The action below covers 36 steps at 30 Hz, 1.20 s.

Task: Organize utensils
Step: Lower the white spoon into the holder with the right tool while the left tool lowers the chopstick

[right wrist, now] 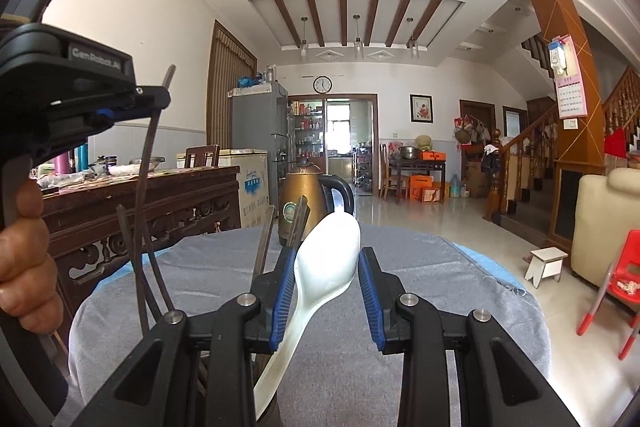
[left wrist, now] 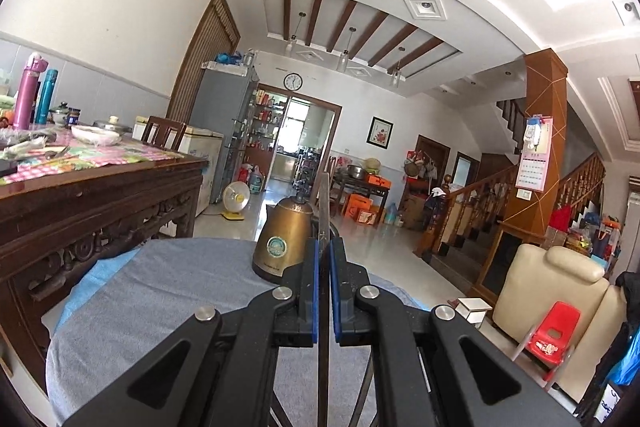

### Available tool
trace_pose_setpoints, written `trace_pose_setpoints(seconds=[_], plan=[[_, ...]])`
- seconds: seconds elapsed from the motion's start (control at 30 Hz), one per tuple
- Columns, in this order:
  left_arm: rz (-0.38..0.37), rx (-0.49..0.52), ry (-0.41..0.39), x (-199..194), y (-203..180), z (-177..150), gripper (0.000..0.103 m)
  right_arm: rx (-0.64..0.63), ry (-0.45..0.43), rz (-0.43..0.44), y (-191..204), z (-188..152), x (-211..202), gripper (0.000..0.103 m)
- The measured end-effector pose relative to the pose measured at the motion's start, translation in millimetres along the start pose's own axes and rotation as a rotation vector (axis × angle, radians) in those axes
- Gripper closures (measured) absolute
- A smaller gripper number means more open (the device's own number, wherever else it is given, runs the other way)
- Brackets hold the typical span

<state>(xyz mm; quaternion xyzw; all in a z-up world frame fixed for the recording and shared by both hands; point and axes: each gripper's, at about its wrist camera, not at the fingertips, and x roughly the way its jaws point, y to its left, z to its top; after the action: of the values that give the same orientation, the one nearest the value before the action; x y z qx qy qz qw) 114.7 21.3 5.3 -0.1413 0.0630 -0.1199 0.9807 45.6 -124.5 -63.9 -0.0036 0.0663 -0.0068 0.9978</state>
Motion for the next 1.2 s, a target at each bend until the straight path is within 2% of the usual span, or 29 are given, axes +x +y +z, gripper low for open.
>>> trace_pose_setpoints(seconds=[0.57,1.03,1.2], plan=[[0.042,0.028,0.028,5,0,-28,0.098,-0.086,-0.011,0.007,20,-15,2,0.069],[0.025,0.016,0.085,-15,10,-35,0.098,-0.188,-0.045,0.059,27,-28,-26,0.069],[0.011,0.021,0.116,-22,11,-41,0.097,-0.207,-0.033,0.072,28,-33,-27,0.069]])
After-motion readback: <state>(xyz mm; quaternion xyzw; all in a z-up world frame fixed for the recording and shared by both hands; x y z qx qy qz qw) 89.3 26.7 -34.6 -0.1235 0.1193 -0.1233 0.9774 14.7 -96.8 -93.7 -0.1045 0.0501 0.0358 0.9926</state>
